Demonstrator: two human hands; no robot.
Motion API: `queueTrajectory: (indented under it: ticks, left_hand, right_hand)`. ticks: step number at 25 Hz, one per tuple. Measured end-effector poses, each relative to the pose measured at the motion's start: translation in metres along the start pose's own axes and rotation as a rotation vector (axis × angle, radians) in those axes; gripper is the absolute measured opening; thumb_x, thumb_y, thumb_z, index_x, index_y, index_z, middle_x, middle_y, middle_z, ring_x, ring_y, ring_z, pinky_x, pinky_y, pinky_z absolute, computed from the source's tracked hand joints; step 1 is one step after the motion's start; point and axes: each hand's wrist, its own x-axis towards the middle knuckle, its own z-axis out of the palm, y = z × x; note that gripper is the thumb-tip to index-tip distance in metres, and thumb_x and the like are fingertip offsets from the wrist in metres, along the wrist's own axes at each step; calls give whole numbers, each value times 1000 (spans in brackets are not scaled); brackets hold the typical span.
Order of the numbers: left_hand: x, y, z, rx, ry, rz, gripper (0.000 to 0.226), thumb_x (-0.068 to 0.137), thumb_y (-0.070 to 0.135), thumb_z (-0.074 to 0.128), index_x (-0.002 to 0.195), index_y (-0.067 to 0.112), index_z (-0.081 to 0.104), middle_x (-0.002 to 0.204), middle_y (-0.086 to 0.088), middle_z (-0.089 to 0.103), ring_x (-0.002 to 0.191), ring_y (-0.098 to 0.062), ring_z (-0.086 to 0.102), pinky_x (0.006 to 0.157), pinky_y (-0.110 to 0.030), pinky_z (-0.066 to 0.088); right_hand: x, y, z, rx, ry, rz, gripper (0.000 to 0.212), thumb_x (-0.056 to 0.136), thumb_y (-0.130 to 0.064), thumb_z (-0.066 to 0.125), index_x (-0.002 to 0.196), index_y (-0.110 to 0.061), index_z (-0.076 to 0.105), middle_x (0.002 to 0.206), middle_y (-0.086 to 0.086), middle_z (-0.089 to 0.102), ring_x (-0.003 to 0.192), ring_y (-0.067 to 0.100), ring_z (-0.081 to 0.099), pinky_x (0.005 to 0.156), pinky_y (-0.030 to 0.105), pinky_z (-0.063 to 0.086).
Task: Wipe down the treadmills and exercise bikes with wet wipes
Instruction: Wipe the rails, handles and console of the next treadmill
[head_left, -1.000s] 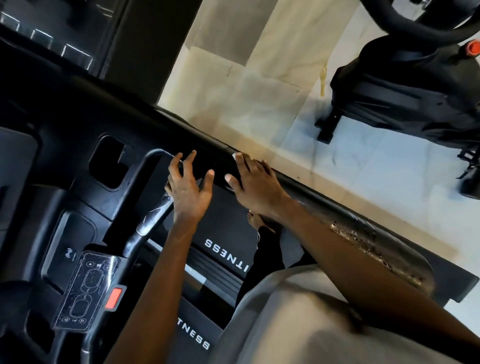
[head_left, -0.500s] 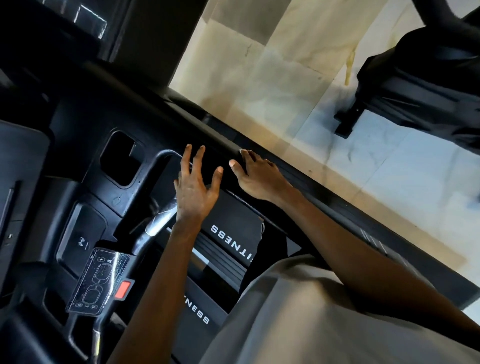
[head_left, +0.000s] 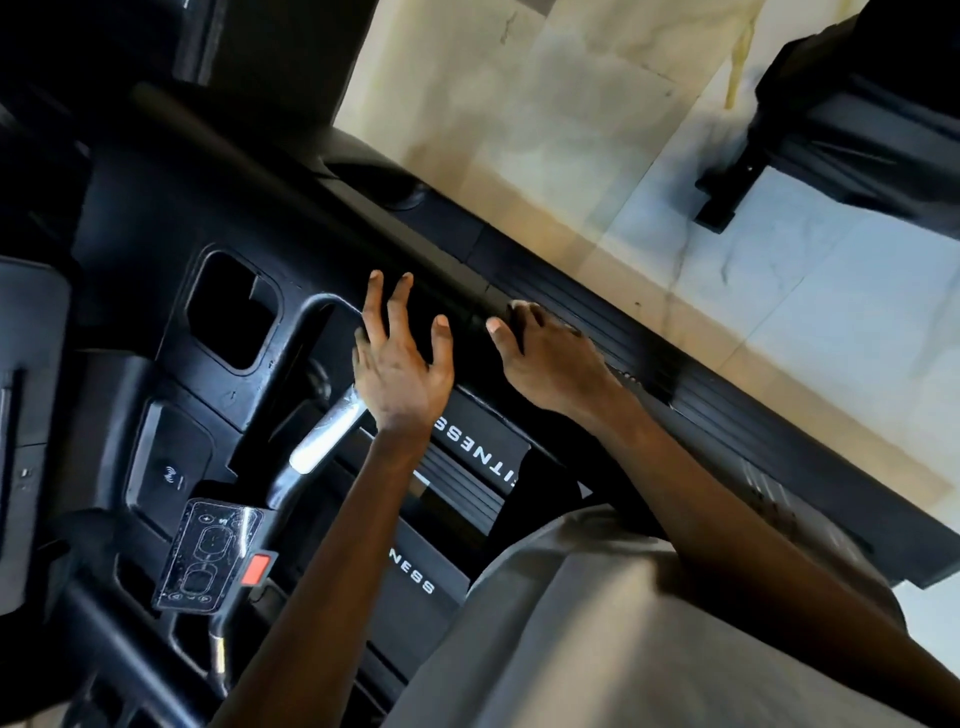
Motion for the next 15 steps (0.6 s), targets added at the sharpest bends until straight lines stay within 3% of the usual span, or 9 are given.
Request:
queueTrajectory:
  ticks: [5,9,11,15]
  left_hand:
    - [1,2,1,16,-3,-11,60,100,54,38,151,23,41,164,0,27,119,-35,56,94,-48,47]
    - [-1,1,1,0,-4,-14,60,100,55,37,152,24,39,165,1,25,125,-37,53,98,-52,47]
    - [0,1,1,1,-14,-13,61,101,56,36,153,25,37,165,2,23,124,-39,53,98,-52,46]
    - [-1,-1,-7,-23,-64,4,64,100,60,36,155,27,34,167,4,17,129,-42,49,102,-56,45]
  right_hand:
    - [-38,8,-3,46,34,-137,66,105,-55,24,159,-18,18,165,5,24,150,22,26,121,42,19]
    - [-74,41,8,-142,79,-4,73,103,-59,23,157,-10,18,160,13,31,145,28,35,119,45,26]
    - [-81,42,18,-138,99,-22,77,102,-60,24,158,-8,14,163,15,23,150,28,25,123,46,21]
    - [-81,24,32,-203,121,-273,77,103,-57,25,161,-11,2,168,11,-2,155,23,-4,126,43,5]
